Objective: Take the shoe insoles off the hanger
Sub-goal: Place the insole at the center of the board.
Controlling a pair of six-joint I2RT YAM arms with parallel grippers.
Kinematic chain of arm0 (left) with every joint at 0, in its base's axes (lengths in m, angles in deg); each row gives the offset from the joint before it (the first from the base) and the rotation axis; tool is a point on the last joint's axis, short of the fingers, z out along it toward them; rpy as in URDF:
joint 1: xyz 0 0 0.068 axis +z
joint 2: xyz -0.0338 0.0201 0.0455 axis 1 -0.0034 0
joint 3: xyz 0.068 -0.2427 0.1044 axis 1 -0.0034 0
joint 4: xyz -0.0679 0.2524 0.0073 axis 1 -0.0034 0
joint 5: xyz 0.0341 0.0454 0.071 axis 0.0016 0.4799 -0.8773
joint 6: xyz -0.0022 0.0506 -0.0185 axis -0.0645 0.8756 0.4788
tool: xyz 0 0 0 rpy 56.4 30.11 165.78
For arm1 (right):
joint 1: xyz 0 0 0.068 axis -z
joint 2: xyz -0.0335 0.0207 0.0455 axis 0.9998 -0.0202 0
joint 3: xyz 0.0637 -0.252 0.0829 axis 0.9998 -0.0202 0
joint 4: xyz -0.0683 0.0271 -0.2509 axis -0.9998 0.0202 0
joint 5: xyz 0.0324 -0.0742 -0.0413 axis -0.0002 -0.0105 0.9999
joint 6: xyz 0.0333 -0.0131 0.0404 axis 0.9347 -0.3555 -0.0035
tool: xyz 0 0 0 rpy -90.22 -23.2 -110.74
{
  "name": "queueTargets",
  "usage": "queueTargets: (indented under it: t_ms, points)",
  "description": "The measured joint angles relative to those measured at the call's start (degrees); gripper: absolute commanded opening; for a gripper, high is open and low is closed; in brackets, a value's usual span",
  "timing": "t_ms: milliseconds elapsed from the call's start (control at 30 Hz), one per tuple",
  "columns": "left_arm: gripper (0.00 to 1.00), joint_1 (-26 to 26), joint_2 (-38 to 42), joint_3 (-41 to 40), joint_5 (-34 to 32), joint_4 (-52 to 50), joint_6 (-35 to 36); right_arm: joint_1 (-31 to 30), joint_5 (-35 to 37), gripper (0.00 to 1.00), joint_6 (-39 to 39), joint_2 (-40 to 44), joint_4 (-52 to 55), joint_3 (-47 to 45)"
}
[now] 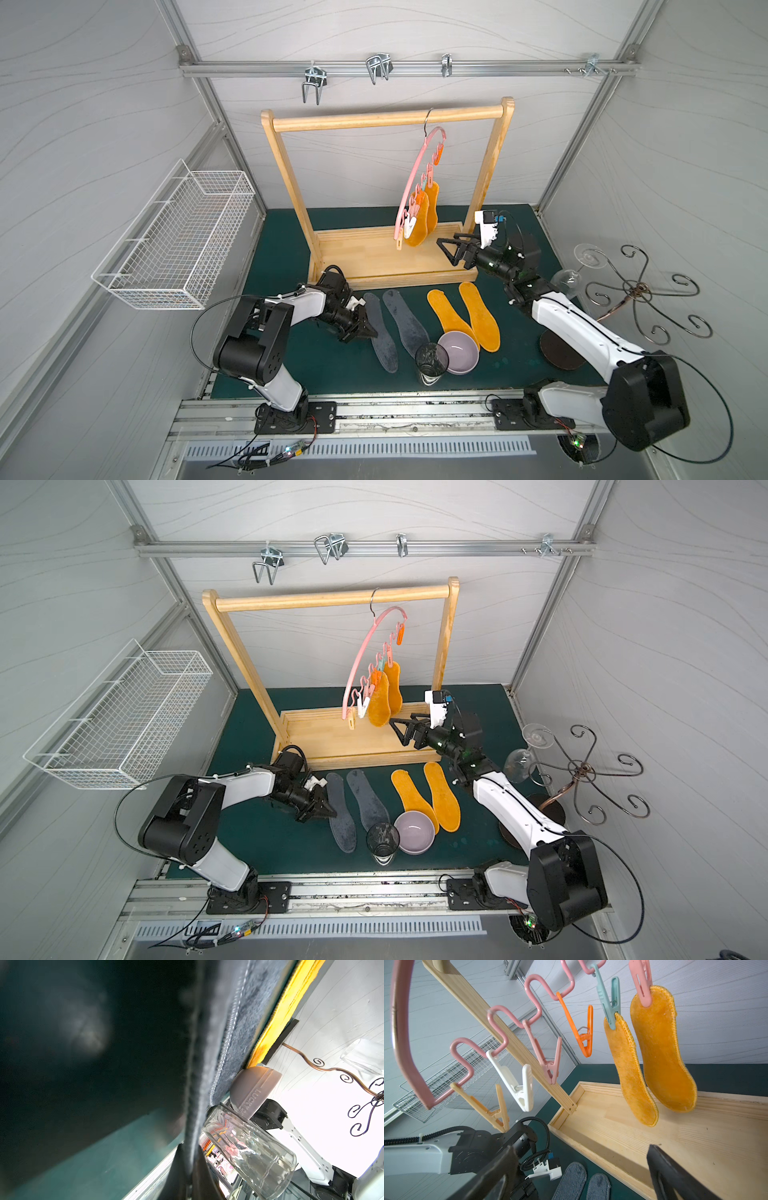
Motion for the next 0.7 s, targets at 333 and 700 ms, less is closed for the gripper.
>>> queueTargets:
  t_ms: [333,700]
  points:
    - [0.44,-1.0,-0.4,0.0,0.2,2.2,-1.7,0.0,0.8,0.99,-0.5,0.6,1.7,-0.8]
    - [0.52,-1.0,-0.4,0.6,-2.4,-0.4,0.0,0.2,0.8,0.99,-1.5,0.6,3.4,-0.8]
